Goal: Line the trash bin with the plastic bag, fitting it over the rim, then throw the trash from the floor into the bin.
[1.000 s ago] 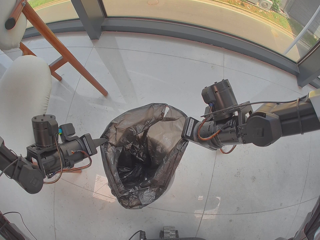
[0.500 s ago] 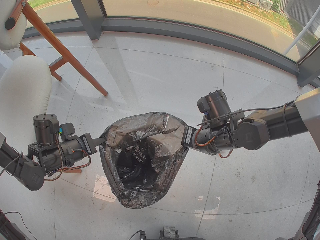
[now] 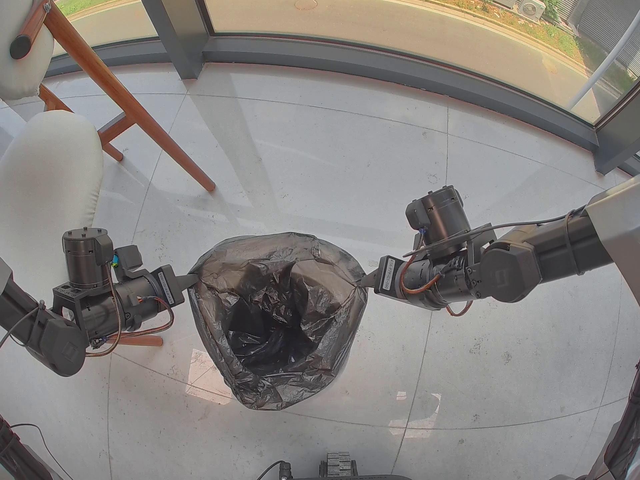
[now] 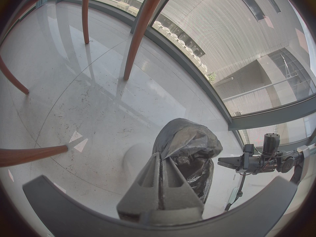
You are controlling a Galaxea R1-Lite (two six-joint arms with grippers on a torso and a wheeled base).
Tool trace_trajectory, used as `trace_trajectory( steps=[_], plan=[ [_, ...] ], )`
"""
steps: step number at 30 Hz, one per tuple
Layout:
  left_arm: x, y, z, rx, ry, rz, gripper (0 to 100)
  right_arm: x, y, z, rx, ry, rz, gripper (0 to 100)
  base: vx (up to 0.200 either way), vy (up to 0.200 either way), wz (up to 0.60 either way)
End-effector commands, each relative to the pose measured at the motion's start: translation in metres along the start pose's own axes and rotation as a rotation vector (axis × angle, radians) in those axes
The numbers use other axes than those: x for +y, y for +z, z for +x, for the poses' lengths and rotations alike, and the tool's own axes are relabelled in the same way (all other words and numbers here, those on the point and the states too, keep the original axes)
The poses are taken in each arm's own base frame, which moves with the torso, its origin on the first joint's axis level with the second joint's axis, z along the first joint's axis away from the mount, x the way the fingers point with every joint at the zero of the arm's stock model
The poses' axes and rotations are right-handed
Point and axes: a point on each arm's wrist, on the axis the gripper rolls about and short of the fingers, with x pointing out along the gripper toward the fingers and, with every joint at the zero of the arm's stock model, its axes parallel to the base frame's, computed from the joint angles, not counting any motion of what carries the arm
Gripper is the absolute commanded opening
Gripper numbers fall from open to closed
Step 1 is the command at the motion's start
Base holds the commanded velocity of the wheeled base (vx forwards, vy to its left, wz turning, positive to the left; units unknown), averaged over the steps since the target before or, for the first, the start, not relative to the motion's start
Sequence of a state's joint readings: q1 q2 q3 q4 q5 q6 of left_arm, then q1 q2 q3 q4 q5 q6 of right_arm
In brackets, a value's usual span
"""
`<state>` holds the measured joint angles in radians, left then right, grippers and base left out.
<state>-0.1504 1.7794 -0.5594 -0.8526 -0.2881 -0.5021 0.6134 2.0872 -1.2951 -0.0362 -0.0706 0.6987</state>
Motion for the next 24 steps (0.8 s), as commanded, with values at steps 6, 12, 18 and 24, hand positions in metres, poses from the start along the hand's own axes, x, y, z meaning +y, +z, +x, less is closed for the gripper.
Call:
trace_trajectory(
  steps=[6,12,18,24],
  plan=[
    [0.001,-0.002,0.0,0.008,0.002,-0.001,0,-0.004,-0.041,0.0,0.068,0.002,-0.034,100,0.0,0.0,0.0],
    [0.001,-0.003,0.0,0.011,0.003,-0.002,0,0.01,-0.051,0.008,0.053,0.055,-0.055,100,0.0,0.0,0.0],
    [0.001,-0.004,0.0,0.013,0.003,-0.002,0,0.016,-0.056,0.019,0.025,0.094,-0.062,100,0.0,0.0,0.0],
    [0.001,-0.004,-0.001,0.015,0.005,0.009,0,0.014,-0.06,0.032,0.021,0.092,-0.063,0,0.0,0.0,0.0]
  ],
)
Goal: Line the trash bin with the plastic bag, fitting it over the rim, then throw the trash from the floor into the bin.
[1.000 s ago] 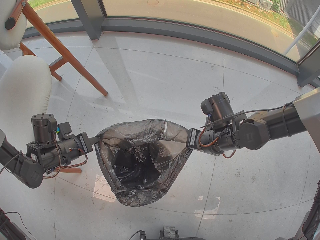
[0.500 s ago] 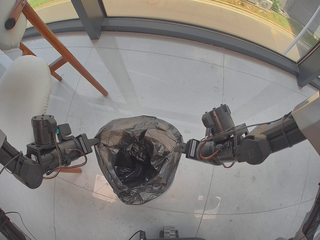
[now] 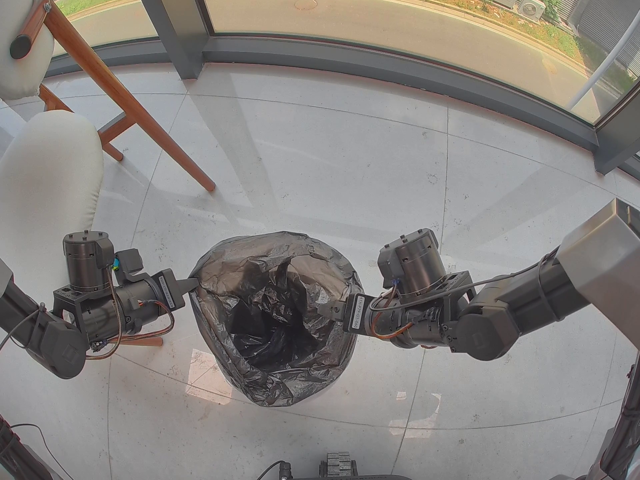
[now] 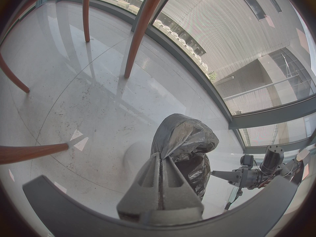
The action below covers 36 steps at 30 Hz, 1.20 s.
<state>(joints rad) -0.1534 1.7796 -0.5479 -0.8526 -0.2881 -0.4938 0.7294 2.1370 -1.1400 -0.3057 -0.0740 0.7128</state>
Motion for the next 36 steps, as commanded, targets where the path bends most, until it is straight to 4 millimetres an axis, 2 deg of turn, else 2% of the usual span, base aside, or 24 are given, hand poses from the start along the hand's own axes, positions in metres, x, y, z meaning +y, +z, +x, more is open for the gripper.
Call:
trace_trajectory(
  steps=[1,5,12,17,20,31,36],
  plan=[
    [0.0,-0.001,0.0,0.004,0.002,0.005,0,-0.004,-0.008,0.013,0.022,-0.018,-0.005,0,0.0,0.0,0.0],
    [0.0,-0.001,0.0,0.004,0.002,0.005,0,-0.006,-0.01,0.018,0.03,-0.025,-0.005,0,0.0,0.0,0.0],
    [0.002,-0.004,-0.001,0.016,0.007,0.001,0,-0.007,-0.011,0.014,0.033,-0.028,-0.003,0,0.0,0.0,0.0],
    [0.004,-0.009,-0.003,0.043,0.022,0.011,0,-0.009,-0.009,-0.011,0.029,-0.024,-0.003,0,0.0,0.0,0.0],
    [0.007,-0.015,-0.004,0.094,0.047,0.014,0,-0.013,-0.013,-0.018,0.041,-0.032,-0.004,0,0.0,0.0,0.0],
    [0.014,-0.025,-0.006,0.178,0.092,0.039,0,-0.02,-0.025,-0.018,0.072,-0.064,-0.022,0,0.0,0.0,0.0],
    [0.019,-0.018,-0.006,0.148,0.106,0.033,0,-0.017,-0.022,-0.02,0.059,-0.051,-0.022,0,0.0,0.0,0.0]
  ],
)
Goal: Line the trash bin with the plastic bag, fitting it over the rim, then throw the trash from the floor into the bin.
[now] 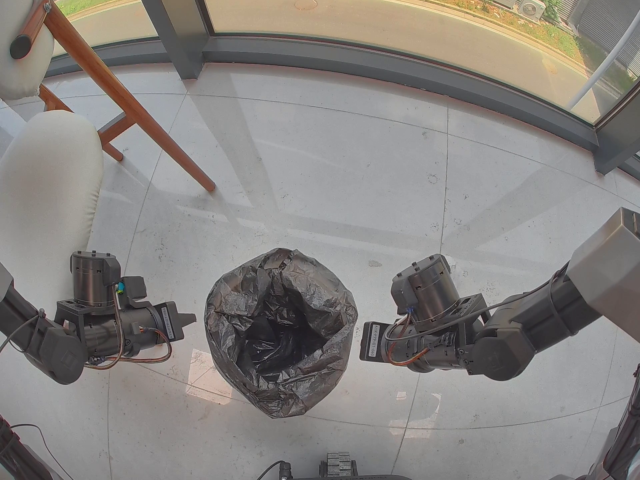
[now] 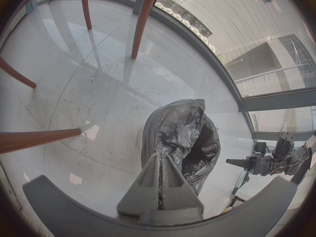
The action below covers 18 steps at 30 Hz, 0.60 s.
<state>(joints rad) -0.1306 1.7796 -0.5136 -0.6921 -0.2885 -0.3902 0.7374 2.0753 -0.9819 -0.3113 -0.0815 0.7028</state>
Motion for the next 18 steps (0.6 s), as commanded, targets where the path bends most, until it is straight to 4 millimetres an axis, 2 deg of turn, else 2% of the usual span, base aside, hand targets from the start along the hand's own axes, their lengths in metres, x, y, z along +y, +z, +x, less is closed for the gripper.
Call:
trace_trajectory(
  steps=[1,12,13,18],
  plan=[
    [0.004,0.003,0.001,-0.01,0.01,-0.007,0,0.002,0.002,-0.004,-0.011,0.01,0.001,0,0.0,0.0,0.0],
    [0.004,-0.005,-0.005,0.013,0.017,0.004,0,0.0,0.011,-0.016,-0.042,0.018,0.014,0,0.0,0.0,0.0],
    [0.004,-0.007,-0.005,0.017,0.017,0.015,100,0.0,0.011,-0.017,-0.042,0.018,0.015,0,0.0,0.0,0.0],
    [0.0,-0.009,-0.022,-0.002,0.009,0.078,100,-0.001,0.011,-0.027,-0.047,0.021,0.018,0,0.0,0.0,0.0]
  ],
)
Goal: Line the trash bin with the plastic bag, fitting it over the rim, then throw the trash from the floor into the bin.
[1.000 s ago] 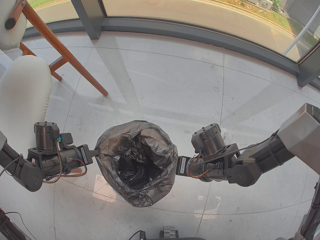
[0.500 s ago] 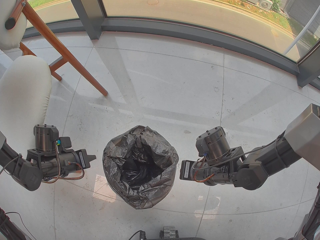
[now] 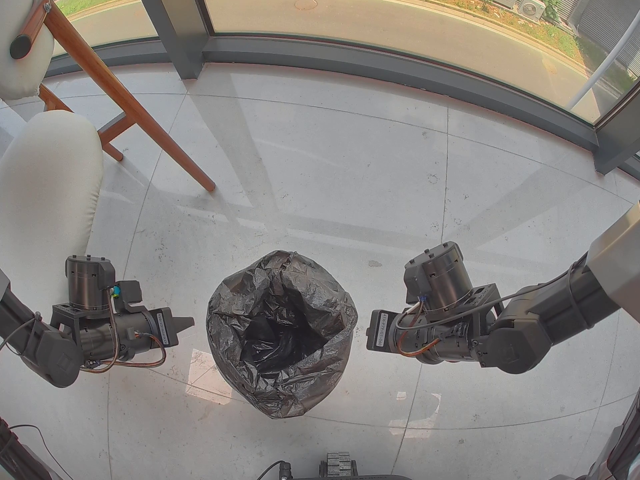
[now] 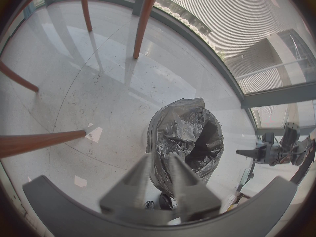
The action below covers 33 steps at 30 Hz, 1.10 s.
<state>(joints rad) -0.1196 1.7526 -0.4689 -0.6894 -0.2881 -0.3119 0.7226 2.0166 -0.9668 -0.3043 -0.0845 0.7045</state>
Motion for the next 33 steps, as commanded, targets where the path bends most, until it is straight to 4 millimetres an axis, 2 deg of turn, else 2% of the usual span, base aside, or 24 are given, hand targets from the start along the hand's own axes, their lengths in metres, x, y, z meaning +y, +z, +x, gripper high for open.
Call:
trace_trajectory(
  steps=[1,6,14,18,24,33],
  plan=[
    [-0.004,-0.004,-0.018,-0.02,-0.007,0.015,100,-0.001,0.002,-0.013,-0.015,0.01,0.006,0,0.0,0.0,0.0],
    [-0.011,-0.005,-0.036,-0.06,-0.025,0.035,100,-0.011,0.007,-0.024,-0.033,-0.003,0.029,0,0.0,0.0,0.0],
    [-0.031,0.011,-0.064,-0.193,-0.093,0.163,100,-0.033,0.021,-0.049,-0.086,-0.018,0.082,0,0.0,0.0,0.0],
    [-0.037,0.026,-0.064,-0.245,-0.118,0.177,100,-0.039,0.025,-0.057,-0.107,-0.023,0.1,0,0.0,0.0,0.0],
    [-0.043,0.031,-0.065,-0.234,-0.208,0.131,100,-0.044,0.026,-0.058,-0.112,-0.032,0.111,0,0.0,0.0,0.0],
    [-0.043,0.029,-0.065,-0.221,-0.226,0.133,100,-0.043,0.029,-0.056,-0.12,-0.027,0.112,0,-0.2,0.0,0.0]
  ],
)
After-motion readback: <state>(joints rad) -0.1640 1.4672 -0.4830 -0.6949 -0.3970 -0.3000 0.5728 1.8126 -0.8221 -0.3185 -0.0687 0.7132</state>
